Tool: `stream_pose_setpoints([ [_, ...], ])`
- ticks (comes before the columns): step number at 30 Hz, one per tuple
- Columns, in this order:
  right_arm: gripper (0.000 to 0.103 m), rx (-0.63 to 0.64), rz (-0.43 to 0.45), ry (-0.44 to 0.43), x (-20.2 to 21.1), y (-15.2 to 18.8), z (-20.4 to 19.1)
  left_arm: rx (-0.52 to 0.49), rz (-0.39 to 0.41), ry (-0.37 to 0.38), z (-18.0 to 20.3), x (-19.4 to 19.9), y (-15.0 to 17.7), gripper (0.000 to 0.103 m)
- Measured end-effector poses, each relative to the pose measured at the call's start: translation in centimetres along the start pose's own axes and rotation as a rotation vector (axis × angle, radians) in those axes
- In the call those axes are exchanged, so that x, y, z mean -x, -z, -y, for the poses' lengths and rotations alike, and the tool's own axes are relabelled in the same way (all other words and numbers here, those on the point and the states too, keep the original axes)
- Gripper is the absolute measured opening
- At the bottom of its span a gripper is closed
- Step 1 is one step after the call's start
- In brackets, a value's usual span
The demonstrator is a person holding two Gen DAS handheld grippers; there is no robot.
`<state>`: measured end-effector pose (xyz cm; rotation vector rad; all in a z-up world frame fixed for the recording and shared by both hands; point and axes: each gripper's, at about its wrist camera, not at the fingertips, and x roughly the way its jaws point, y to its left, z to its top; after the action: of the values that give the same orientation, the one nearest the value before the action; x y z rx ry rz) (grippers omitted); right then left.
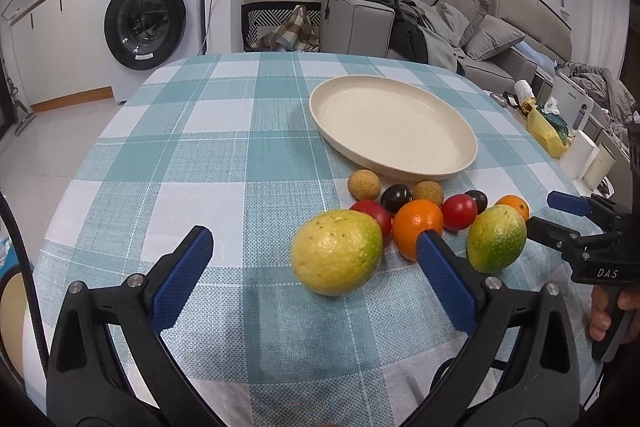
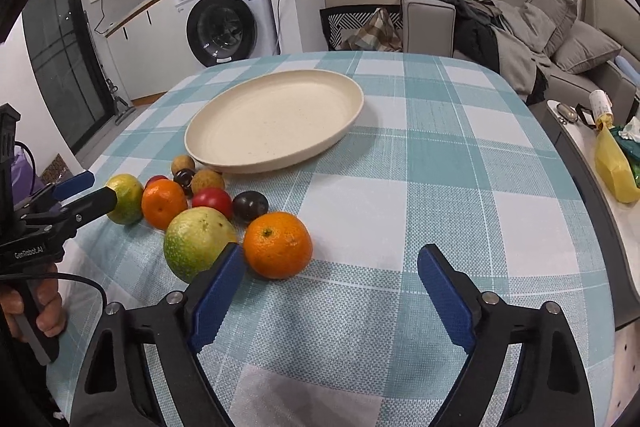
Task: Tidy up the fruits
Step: 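Move the left tool to the large yellow lemon and close on it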
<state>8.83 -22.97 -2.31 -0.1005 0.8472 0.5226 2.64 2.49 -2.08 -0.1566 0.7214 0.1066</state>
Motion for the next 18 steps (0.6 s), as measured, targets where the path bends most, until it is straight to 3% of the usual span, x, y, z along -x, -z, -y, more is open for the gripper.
stream_pose_setpoints([
  [6,0.09,0.038,-0.038,-0.003,-0.6,0.2,-0.8,-0.011,-0.058,0.024,0.3,-1.1,0.0,0.094],
  [11,0.083,0.064,-0.086,0.002,-1.8,0.1,-1.3,-0.016,-0.085,0.028,0.4,-1.9,0.0,0.086],
  [14,0.082,0.076,-0.094,0.001,-2.0,-0.1,-1.5,0.0,-0.098,0.035,0.1,-2.2,-0.1,0.076],
  [18,0.079,0.086,-0.1,-0.013,-2.3,-0.3,-1.6,0.019,-0.111,0.078,-0.2,-2.5,0.0,0.055],
])
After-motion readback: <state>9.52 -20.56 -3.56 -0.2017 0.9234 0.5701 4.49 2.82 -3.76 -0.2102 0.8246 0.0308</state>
